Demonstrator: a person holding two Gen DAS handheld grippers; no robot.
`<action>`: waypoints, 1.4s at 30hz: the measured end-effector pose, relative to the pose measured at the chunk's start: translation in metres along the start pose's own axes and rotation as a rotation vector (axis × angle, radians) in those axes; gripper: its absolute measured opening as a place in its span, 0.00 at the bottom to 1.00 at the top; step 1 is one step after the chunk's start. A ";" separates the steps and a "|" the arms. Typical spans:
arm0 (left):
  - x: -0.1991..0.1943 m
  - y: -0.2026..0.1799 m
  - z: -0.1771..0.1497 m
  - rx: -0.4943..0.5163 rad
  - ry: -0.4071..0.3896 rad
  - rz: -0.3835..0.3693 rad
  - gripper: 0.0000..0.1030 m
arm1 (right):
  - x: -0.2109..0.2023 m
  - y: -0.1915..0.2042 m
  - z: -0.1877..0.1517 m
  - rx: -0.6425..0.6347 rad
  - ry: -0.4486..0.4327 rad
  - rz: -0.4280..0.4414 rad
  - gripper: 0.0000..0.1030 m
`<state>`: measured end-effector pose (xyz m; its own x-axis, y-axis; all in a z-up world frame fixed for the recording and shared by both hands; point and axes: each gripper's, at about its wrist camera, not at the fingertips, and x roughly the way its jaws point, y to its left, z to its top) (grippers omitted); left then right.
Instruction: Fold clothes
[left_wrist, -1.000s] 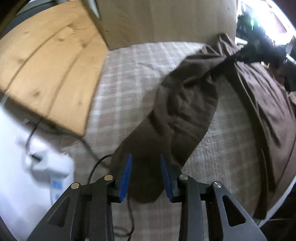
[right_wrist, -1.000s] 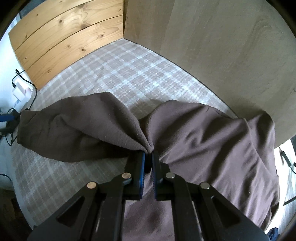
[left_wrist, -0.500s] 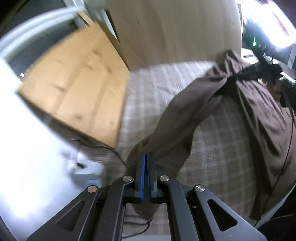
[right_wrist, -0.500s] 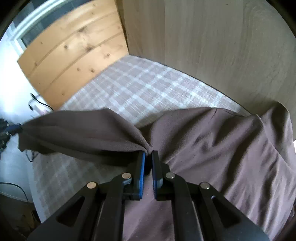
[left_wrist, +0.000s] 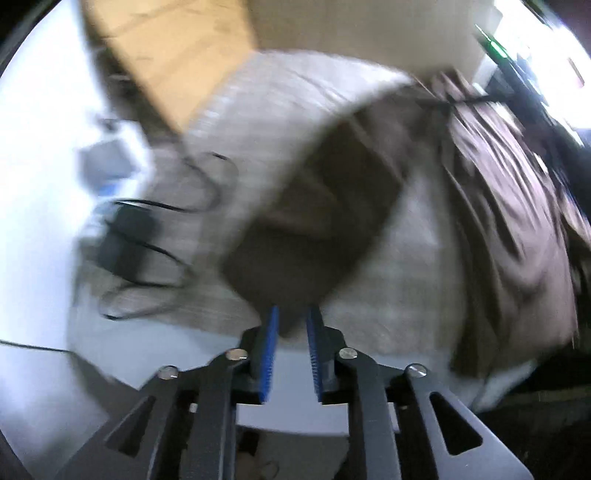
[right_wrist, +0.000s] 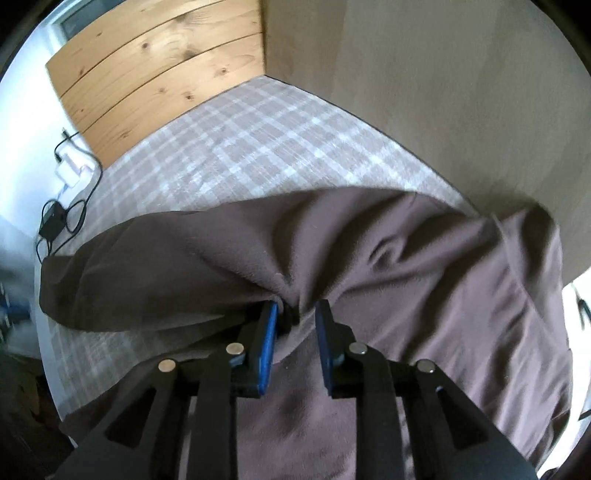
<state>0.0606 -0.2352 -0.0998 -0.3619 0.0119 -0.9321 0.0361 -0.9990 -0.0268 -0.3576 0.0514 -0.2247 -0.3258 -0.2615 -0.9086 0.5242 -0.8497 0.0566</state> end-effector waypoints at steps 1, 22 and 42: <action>0.002 0.010 0.006 -0.031 -0.007 -0.003 0.22 | -0.003 0.003 0.002 -0.017 -0.003 -0.008 0.20; 0.000 0.013 -0.041 -0.136 -0.026 -0.088 0.24 | 0.019 0.264 0.046 -0.554 -0.020 0.490 0.33; 0.041 0.030 -0.017 -0.123 -0.042 -0.087 0.25 | 0.074 0.262 0.028 -0.785 0.170 0.363 0.00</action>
